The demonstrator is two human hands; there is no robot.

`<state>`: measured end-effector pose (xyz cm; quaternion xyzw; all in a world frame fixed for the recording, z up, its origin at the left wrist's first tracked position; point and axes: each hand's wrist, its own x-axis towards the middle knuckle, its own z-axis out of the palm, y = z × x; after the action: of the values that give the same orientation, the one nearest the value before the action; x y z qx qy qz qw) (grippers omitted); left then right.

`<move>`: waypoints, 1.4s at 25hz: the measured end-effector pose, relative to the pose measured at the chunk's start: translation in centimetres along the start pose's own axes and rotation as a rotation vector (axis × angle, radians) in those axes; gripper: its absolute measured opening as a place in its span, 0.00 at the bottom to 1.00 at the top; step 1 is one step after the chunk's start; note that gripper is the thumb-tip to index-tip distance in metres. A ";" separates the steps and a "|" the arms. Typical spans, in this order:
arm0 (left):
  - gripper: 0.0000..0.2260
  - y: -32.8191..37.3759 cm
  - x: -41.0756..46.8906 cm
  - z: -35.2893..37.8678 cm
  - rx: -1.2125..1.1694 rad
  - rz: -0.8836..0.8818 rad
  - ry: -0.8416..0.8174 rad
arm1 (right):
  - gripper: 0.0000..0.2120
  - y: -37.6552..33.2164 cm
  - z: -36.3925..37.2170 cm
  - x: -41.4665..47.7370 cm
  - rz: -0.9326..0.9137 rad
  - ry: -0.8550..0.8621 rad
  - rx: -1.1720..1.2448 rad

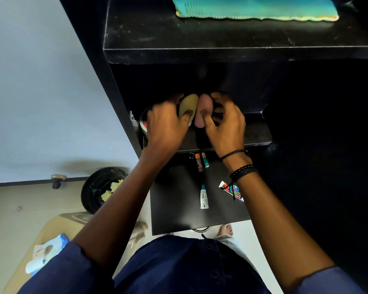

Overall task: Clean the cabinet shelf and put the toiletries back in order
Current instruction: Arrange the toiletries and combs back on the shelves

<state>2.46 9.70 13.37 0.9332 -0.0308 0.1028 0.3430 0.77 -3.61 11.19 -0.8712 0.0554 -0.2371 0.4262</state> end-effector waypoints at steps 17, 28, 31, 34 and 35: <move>0.22 -3.3 -10.4 6.8 -0.082 0.333 -0.229 | 0.21 8.1 -1.2 -10.4 0.151 0.051 -0.238; 0.18 -7.4 -12.8 16.8 0.119 -0.071 -0.721 | 0.25 19.6 -1.7 -14.8 0.568 -0.457 -0.496; 0.17 -7.9 -13.4 18.9 0.251 -0.154 -0.773 | 0.21 21.0 -1.5 -14.4 0.576 -0.505 -0.507; 0.19 -7.9 -14.0 20.4 0.300 -0.289 -0.782 | 0.20 21.9 -1.2 -14.2 0.599 -0.554 -0.542; 0.19 -7.7 -14.1 20.9 0.314 -0.320 -0.781 | 0.21 22.1 -1.2 -14.2 0.604 -0.570 -0.552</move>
<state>-6.80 1.90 -10.02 0.9358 0.0028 -0.3079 0.1716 -9.94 -14.16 -10.38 -0.9268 0.2470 0.1680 0.2277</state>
